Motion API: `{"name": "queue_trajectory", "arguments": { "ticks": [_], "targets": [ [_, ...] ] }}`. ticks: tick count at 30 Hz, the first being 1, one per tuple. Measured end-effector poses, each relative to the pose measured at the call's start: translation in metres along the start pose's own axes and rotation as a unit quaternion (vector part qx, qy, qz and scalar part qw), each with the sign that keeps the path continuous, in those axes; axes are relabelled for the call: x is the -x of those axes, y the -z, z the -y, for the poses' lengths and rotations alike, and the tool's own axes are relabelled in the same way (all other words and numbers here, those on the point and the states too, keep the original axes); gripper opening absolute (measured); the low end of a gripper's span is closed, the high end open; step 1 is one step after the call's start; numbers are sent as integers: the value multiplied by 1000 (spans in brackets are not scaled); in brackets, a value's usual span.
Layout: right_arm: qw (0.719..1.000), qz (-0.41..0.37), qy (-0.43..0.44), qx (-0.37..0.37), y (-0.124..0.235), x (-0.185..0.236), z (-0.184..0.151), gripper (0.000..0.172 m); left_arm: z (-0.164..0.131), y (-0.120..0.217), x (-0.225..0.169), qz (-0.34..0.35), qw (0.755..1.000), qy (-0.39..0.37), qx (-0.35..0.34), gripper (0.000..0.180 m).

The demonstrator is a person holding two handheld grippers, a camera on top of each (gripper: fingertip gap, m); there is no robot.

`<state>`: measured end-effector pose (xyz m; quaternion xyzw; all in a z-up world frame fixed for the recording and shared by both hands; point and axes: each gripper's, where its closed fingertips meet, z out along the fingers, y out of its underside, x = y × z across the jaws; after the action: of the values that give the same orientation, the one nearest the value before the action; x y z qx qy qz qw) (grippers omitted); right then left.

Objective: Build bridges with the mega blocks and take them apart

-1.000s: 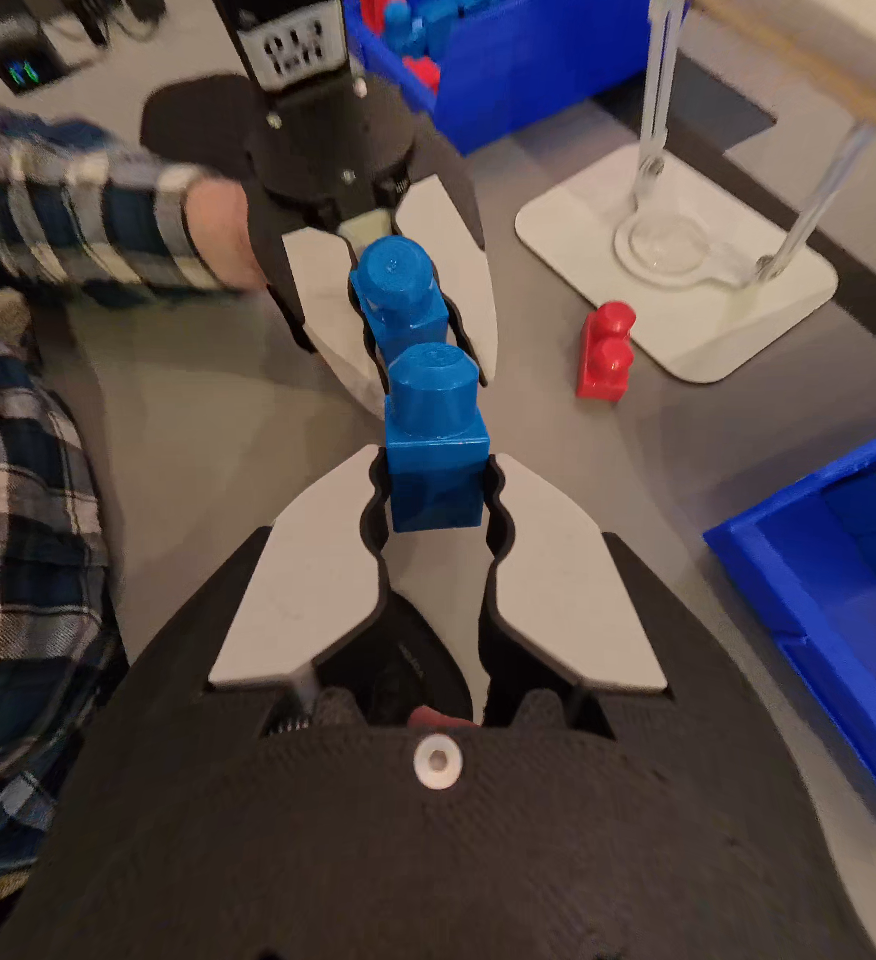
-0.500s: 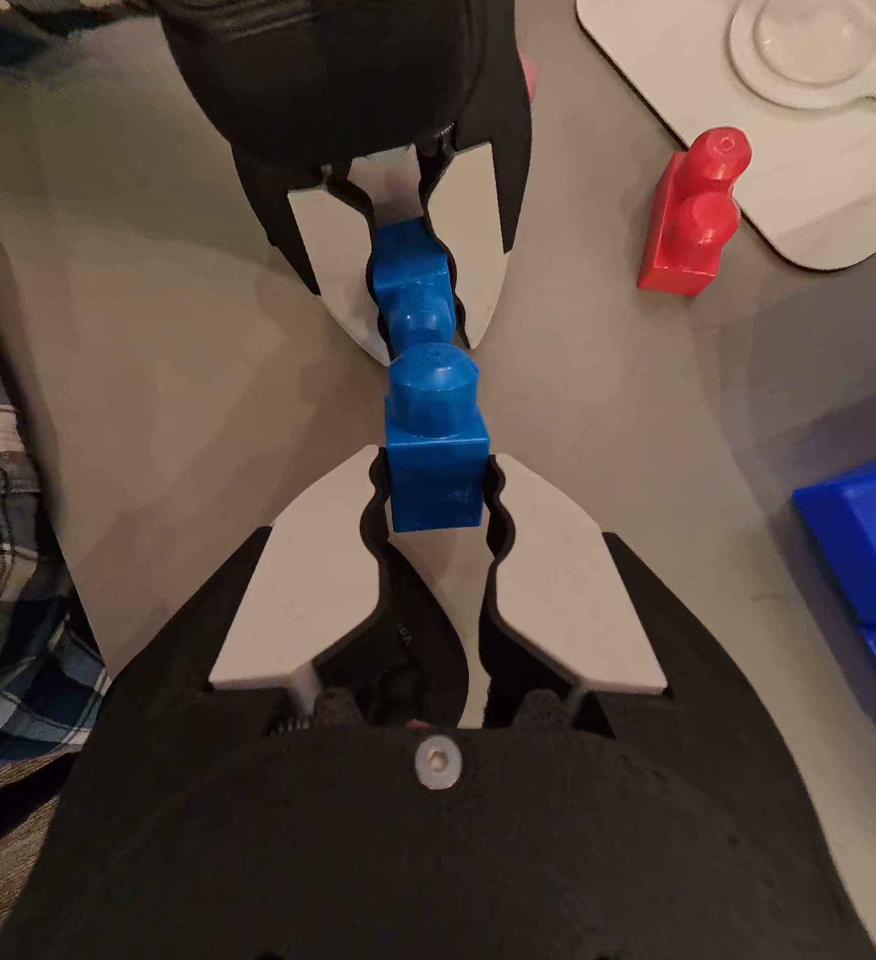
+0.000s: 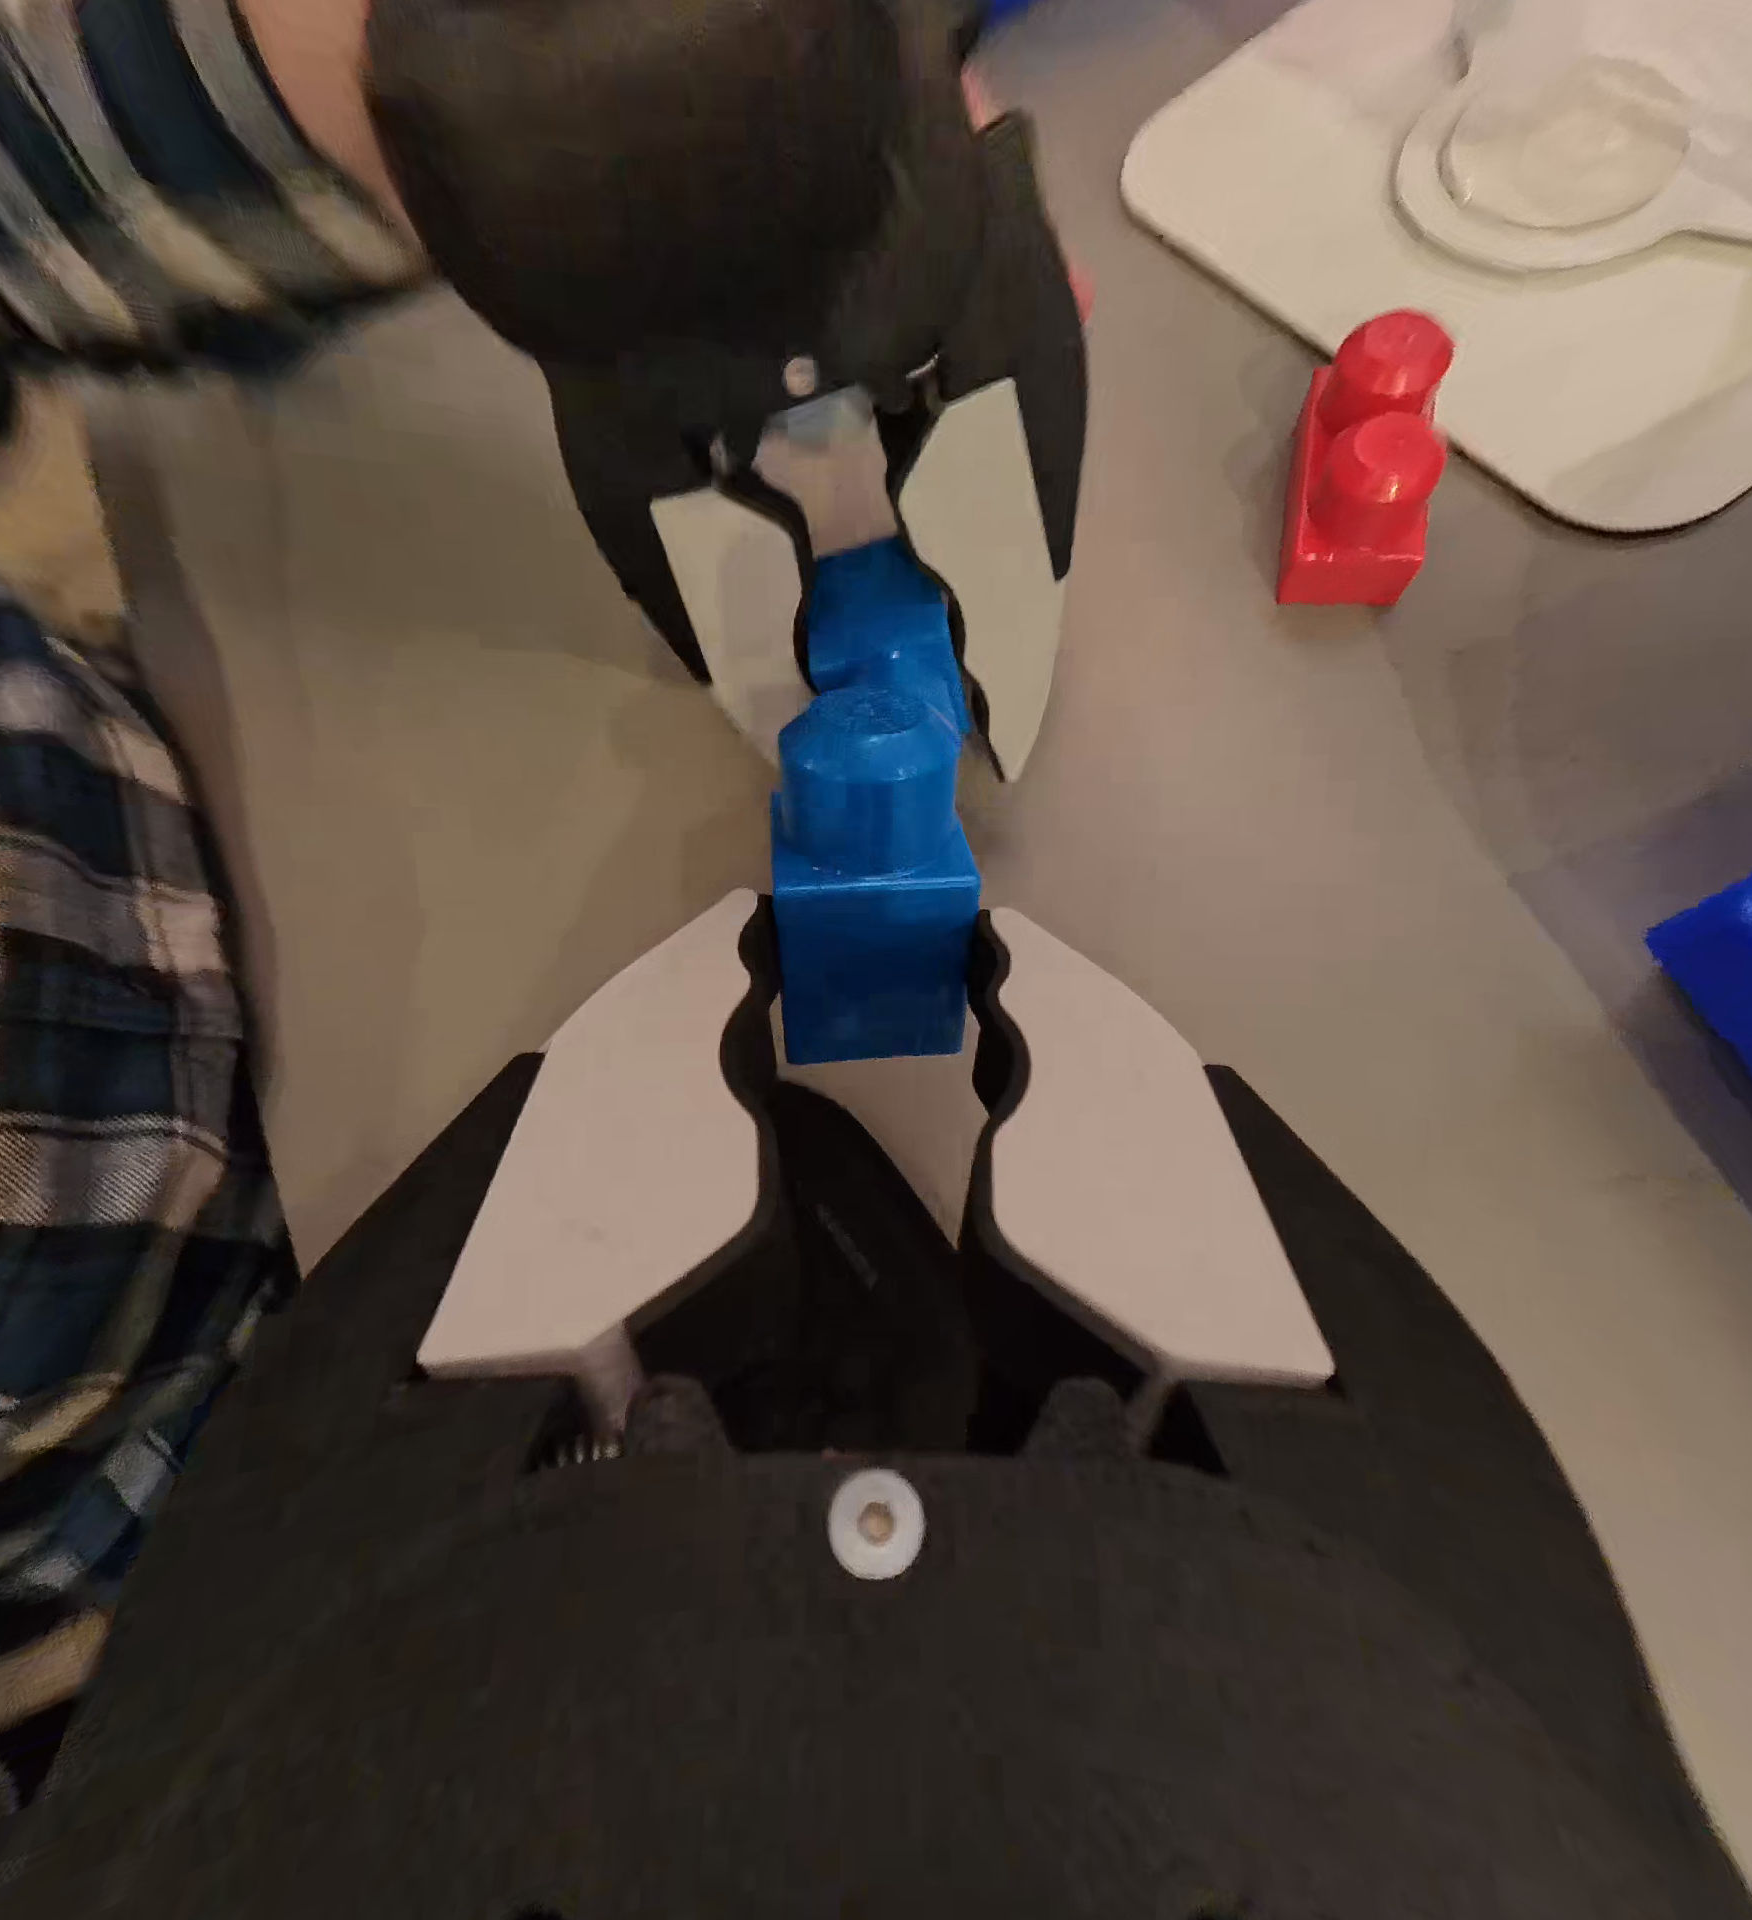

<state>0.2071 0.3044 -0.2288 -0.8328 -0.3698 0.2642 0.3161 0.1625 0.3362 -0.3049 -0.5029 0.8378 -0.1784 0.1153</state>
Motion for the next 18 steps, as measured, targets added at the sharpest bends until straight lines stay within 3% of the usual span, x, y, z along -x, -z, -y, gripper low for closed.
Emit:
{"name": "queue_trajectory", "arguments": {
  "ticks": [3,6,8,11,13,15,18],
  "targets": [
    [997,23,-40,-59,6,-2,10,36,34,25,11,38,984,30,-169,40],
    [995,27,-50,-86,5,-4,13,36,54,60,14,31,938,60,-341,40],
    [996,19,-36,-82,-1,-7,10,36,52,71,16,28,915,83,-393,40],
    [997,3,-15,-76,-15,-11,10,36,38,69,26,73,910,96,-397,40],
    [998,-19,6,-61,-26,-16,9,36,36,83,29,63,881,121,-452,40],
    [998,-45,36,-20,-40,-23,0,36,33,101,32,69,859,122,-493,40],
    [998,-47,45,18,-54,-25,-11,36,32,117,30,79,845,111,-517,40]
  ]
}}
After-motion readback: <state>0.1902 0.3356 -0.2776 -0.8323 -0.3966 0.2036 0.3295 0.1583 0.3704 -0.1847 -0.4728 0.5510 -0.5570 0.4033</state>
